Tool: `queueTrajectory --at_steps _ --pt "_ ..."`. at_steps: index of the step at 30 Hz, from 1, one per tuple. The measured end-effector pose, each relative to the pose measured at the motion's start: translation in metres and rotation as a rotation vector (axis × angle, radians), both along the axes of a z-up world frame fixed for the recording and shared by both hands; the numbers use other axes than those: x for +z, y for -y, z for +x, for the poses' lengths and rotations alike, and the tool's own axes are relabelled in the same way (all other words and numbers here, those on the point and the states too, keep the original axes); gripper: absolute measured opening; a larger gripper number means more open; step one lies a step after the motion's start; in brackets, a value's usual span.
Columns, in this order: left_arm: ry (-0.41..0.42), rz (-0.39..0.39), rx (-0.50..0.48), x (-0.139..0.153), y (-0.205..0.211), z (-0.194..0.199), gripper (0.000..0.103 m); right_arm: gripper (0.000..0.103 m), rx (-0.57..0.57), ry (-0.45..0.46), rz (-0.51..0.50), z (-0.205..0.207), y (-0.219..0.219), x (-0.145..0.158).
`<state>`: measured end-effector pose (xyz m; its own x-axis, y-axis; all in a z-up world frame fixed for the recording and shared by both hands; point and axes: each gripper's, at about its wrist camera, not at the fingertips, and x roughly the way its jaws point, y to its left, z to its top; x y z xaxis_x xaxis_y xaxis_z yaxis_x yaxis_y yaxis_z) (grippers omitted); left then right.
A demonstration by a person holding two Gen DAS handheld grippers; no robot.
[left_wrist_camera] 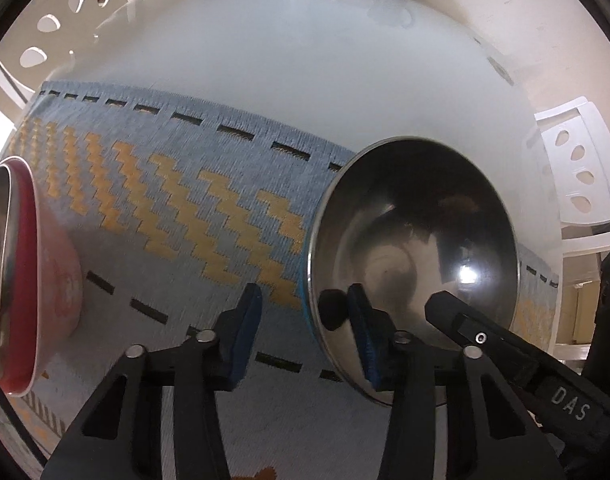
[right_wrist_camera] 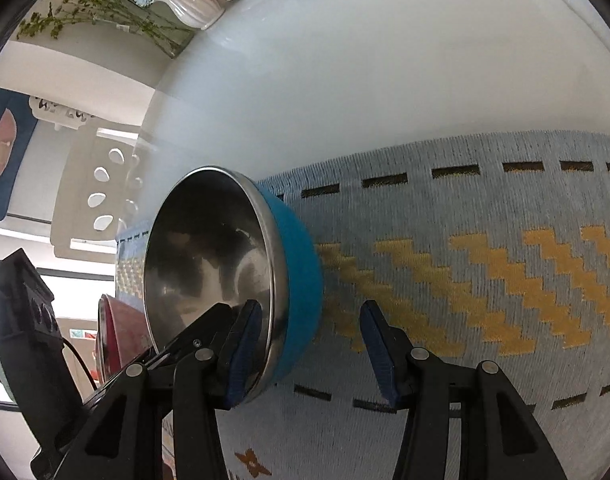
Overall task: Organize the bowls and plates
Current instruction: 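Close the left gripper on the blue bowl rim while the right gripper grips it too, then lift the blue steel bowl with both grippers toward the pink bowls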
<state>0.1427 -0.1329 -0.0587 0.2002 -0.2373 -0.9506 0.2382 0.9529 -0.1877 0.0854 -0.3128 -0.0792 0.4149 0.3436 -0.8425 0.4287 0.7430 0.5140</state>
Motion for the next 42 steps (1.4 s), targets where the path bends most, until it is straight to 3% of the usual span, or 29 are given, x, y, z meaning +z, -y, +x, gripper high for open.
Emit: queueTrajectory --at_steps 2,5,9,19,42 --pt "0.007 -0.026 -0.003 0.002 0.000 0.001 0.021 0.035 -0.004 0.004 -0.016 0.002 -0.002 0.000" --pt "0.013 -0.040 -0.008 0.005 0.002 0.001 0.014 0.025 -0.006 0.018 0.033 0.005 -0.006 -0.004" --pt "0.005 -0.043 0.000 0.005 0.002 0.002 0.013 0.024 -0.007 0.024 -0.013 0.007 -0.013 0.000" --pt "0.001 -0.060 0.028 0.010 -0.017 -0.001 0.011 0.023 -0.012 0.039 -0.016 0.003 -0.014 0.010" --pt "0.074 -0.111 0.034 0.062 -0.063 -0.009 0.011 0.023 -0.023 0.112 -0.046 -0.004 -0.058 0.060"
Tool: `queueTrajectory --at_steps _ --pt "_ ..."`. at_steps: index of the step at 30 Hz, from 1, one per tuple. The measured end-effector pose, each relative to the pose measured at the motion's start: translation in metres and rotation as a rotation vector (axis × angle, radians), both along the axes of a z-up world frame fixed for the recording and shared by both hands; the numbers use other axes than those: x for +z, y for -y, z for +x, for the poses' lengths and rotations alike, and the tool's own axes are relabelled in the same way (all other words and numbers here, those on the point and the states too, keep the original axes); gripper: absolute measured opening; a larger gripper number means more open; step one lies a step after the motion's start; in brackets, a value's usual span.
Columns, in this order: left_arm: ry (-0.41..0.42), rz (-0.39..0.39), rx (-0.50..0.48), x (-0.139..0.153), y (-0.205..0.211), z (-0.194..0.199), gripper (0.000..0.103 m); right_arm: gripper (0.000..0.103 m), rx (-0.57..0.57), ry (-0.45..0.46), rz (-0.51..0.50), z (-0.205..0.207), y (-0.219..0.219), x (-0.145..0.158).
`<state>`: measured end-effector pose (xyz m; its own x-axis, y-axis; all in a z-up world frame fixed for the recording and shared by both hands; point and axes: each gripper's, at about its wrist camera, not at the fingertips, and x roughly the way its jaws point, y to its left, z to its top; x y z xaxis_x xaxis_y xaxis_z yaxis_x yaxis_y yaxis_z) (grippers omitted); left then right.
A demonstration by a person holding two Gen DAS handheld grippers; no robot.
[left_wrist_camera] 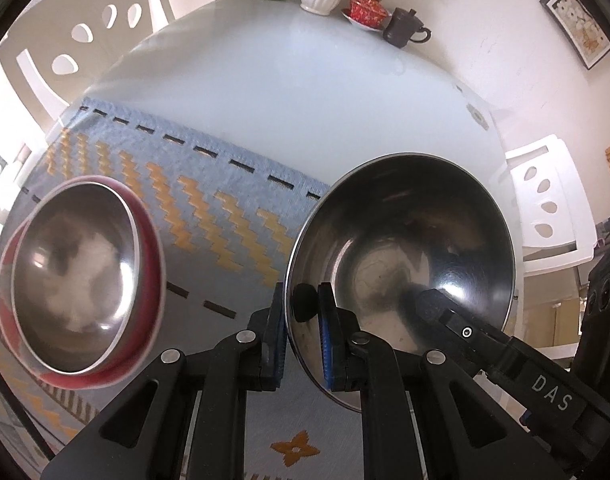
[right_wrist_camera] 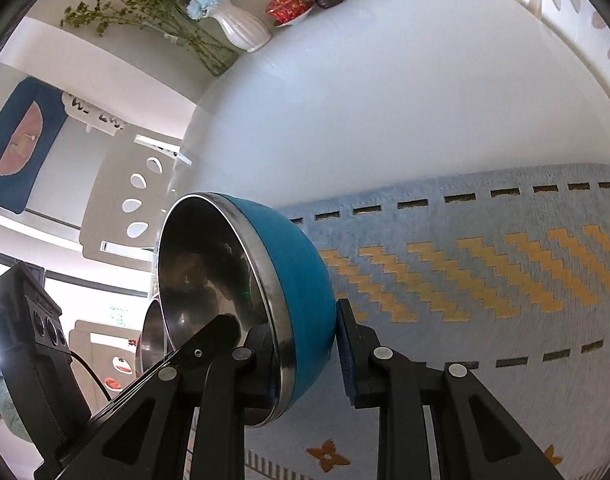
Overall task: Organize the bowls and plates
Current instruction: 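Lift the blue steel bowl with both grippers toward the pink bowls, then lower the blue steel bowl into the nested pink bowls with both grippers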
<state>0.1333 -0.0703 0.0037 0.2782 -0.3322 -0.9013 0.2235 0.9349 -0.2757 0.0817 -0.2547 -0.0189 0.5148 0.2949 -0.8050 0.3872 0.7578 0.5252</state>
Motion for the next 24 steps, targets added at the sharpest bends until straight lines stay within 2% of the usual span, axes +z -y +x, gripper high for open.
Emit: queueTrajectory --at_steps 7,24 --pt "0.021 -0.022 0.010 0.016 -0.018 0.003 0.011 0.024 -0.006 0.024 -0.008 -0.003 -0.019 0.015" --pt "0.049 -0.062 0.052 0.035 -0.080 0.007 0.013 0.025 0.041 0.052 -0.059 0.006 -0.081 0.044"
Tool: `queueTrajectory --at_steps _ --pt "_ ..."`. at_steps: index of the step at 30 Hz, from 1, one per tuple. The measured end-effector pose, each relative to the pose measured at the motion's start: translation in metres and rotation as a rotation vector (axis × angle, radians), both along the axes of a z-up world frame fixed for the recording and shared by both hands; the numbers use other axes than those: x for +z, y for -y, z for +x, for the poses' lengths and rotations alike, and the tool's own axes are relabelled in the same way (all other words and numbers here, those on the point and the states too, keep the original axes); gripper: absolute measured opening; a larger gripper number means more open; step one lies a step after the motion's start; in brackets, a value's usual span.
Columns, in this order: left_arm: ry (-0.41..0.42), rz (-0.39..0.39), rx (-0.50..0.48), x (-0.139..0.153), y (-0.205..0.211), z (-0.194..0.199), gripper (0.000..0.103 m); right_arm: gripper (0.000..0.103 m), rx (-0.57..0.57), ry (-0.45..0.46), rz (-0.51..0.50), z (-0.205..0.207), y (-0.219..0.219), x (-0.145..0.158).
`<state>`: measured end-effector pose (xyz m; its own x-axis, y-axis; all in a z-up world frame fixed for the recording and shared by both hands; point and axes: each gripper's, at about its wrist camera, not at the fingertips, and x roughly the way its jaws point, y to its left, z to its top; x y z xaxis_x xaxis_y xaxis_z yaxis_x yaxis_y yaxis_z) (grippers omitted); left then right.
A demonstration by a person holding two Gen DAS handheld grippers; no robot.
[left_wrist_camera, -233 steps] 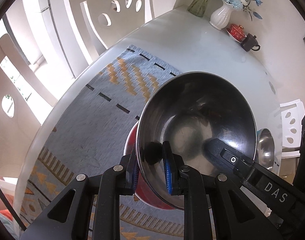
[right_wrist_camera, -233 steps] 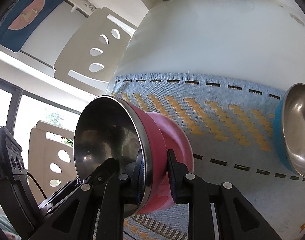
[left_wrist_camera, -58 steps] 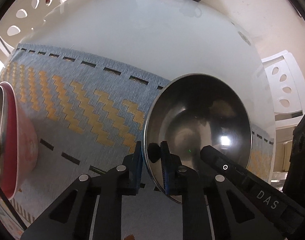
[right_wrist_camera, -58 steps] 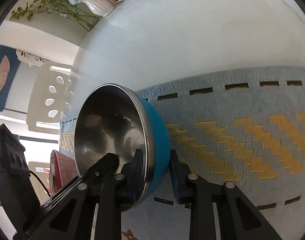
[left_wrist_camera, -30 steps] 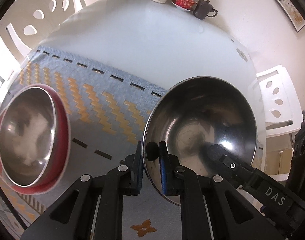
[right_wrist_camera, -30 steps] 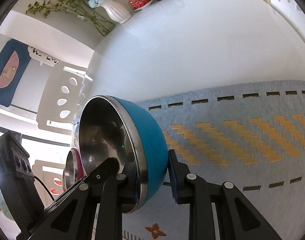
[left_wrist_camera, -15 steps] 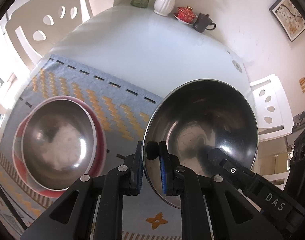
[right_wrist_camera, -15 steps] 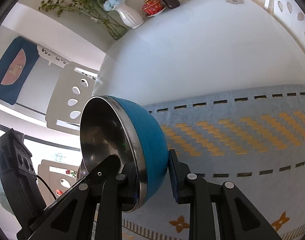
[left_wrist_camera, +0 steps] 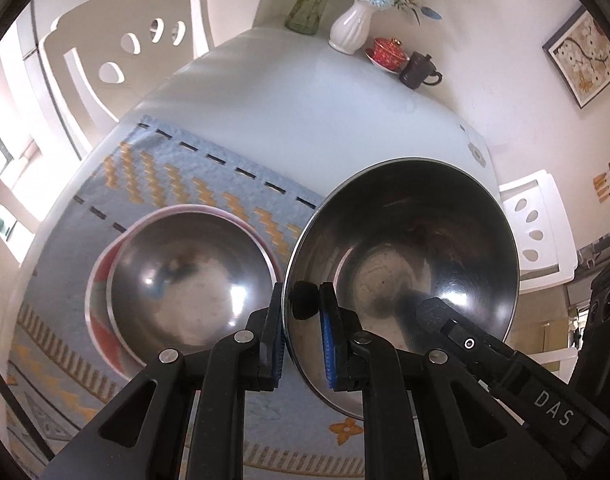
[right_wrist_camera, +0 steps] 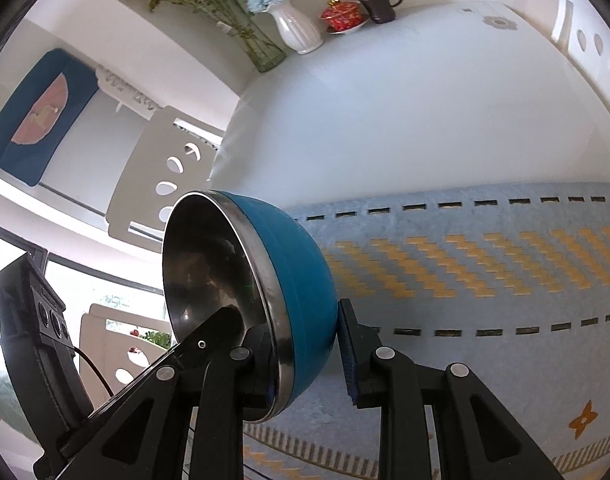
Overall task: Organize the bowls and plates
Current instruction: 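Lower the blue steel bowl into the nested pink bowls with both grippers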
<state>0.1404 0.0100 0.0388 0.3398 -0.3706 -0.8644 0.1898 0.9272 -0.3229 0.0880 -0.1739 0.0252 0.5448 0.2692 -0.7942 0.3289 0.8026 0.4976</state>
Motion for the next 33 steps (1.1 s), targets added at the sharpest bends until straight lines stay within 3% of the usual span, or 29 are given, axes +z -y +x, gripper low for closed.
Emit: queueTrajectory --at_steps 17,33 --pt "0.007 0.003 0.061 0.007 -0.062 0.011 0.014 0.026 0.079 0.008 -0.018 0.026 -0.067 0.010" --pt "-0.025 0.007 0.097 -0.012 -0.102 0.019 0.015 0.027 0.125 -0.023 -0.002 0.041 -0.104 -0.005"
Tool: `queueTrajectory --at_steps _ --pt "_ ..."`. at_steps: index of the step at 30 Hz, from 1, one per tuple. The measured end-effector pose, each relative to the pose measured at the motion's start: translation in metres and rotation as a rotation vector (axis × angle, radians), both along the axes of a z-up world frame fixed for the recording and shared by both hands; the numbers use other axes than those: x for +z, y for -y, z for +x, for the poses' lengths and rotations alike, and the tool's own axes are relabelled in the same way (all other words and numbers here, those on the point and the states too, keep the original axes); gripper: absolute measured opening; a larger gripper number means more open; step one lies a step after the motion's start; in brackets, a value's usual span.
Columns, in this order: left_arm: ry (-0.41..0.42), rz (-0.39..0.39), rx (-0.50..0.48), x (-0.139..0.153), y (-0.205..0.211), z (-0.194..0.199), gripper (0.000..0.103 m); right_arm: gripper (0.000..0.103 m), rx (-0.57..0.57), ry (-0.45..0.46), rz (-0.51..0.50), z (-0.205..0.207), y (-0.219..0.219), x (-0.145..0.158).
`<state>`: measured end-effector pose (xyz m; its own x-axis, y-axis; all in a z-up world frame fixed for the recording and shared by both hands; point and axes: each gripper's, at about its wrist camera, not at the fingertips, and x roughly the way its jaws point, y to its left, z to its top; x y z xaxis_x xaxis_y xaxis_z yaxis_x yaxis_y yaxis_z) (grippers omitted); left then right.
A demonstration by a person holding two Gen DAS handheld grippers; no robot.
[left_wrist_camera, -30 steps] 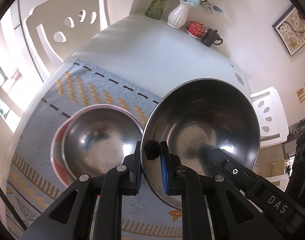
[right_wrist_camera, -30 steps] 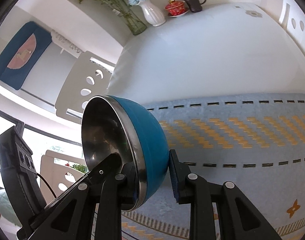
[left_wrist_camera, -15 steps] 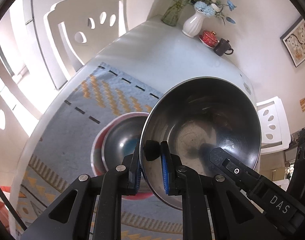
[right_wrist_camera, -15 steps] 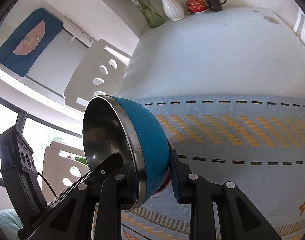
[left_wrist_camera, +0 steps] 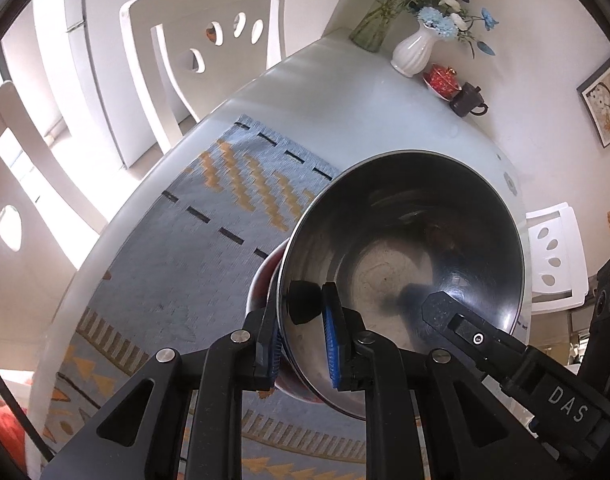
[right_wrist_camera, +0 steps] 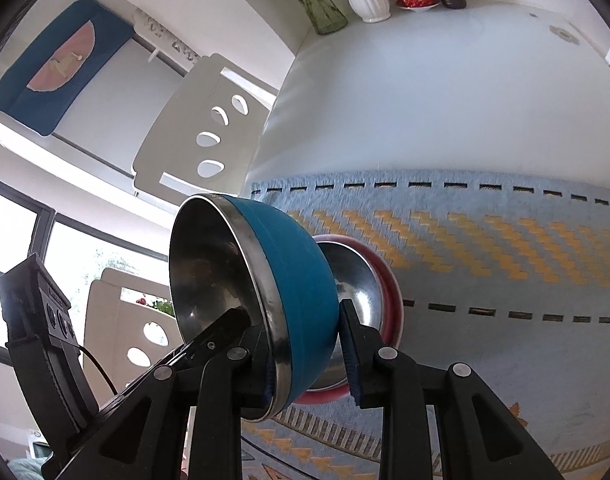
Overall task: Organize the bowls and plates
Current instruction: 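Lower the blue steel bowl into the nested pink bowls with both grippers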
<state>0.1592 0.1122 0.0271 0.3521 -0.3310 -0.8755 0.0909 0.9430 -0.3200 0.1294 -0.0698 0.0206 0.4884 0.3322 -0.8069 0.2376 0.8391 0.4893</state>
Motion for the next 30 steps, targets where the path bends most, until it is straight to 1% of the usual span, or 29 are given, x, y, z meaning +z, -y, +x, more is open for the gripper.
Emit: queueTrajectory --at_steps 6,11,13,23,27,30 --pt "-0.024 -0.005 0.001 -0.012 -0.001 0.001 0.015 0.027 0.001 -0.022 -0.011 0.003 -0.002 -0.009" --pt "-0.035 0.022 -0.002 -0.020 0.000 0.001 0.015 0.027 -0.003 -0.037 -0.027 0.005 -0.003 -0.016" --pt "-0.039 0.018 -0.001 -0.021 -0.001 0.001 0.015 0.027 0.000 -0.041 -0.043 0.006 -0.003 -0.017" --pt "-0.027 0.056 -0.009 -0.023 0.005 0.002 0.014 0.027 0.004 -0.051 -0.035 0.005 -0.001 -0.022" --pt "-0.027 0.042 -0.016 -0.023 0.007 0.003 0.014 0.027 -0.005 -0.046 -0.035 0.004 0.002 -0.022" --pt "-0.029 0.051 -0.030 -0.025 0.010 0.004 0.014 0.027 -0.012 -0.045 -0.043 0.003 0.005 -0.021"
